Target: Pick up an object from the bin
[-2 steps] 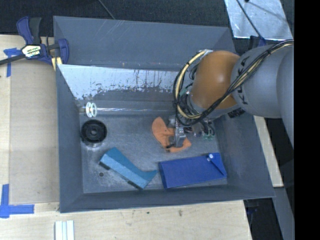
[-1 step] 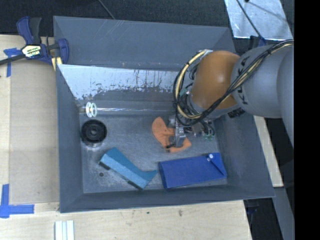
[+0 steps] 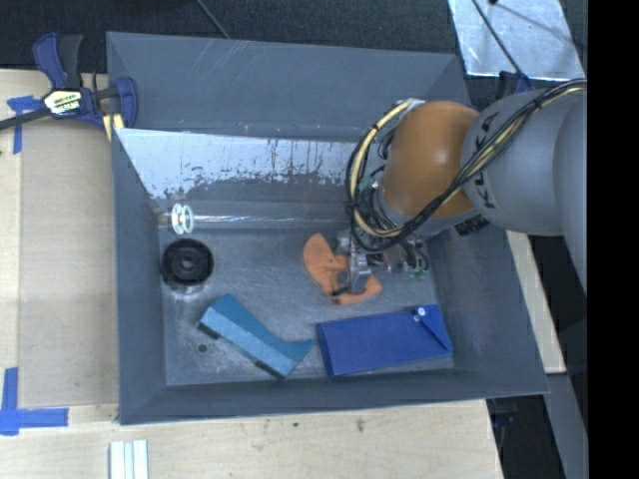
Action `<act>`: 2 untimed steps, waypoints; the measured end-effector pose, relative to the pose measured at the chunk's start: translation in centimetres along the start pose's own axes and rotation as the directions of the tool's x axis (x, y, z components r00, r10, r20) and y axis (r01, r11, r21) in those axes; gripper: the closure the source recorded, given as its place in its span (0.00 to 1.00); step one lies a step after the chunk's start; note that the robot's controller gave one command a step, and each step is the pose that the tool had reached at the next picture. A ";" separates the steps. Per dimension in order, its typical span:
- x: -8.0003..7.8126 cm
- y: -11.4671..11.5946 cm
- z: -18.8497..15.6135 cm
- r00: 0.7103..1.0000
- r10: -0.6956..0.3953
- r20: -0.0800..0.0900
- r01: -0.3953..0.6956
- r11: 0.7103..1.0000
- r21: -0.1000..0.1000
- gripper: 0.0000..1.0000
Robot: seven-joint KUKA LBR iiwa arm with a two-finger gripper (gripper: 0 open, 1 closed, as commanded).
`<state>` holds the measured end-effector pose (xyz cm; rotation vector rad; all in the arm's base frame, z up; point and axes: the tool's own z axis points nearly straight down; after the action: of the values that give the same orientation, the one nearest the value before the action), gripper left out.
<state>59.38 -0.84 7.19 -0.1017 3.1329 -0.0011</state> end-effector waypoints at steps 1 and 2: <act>0.0 0.0 0.0 1.000 0.000 0.000 0.000 1.000 0.000 1.00; 0.0 0.0 0.0 1.000 0.000 0.000 0.000 1.000 0.000 1.00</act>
Offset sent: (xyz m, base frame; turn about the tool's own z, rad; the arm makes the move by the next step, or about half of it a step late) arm 0.0000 0.0000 0.0000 0.0000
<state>59.38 -0.84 7.19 -0.1021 3.1328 -0.0012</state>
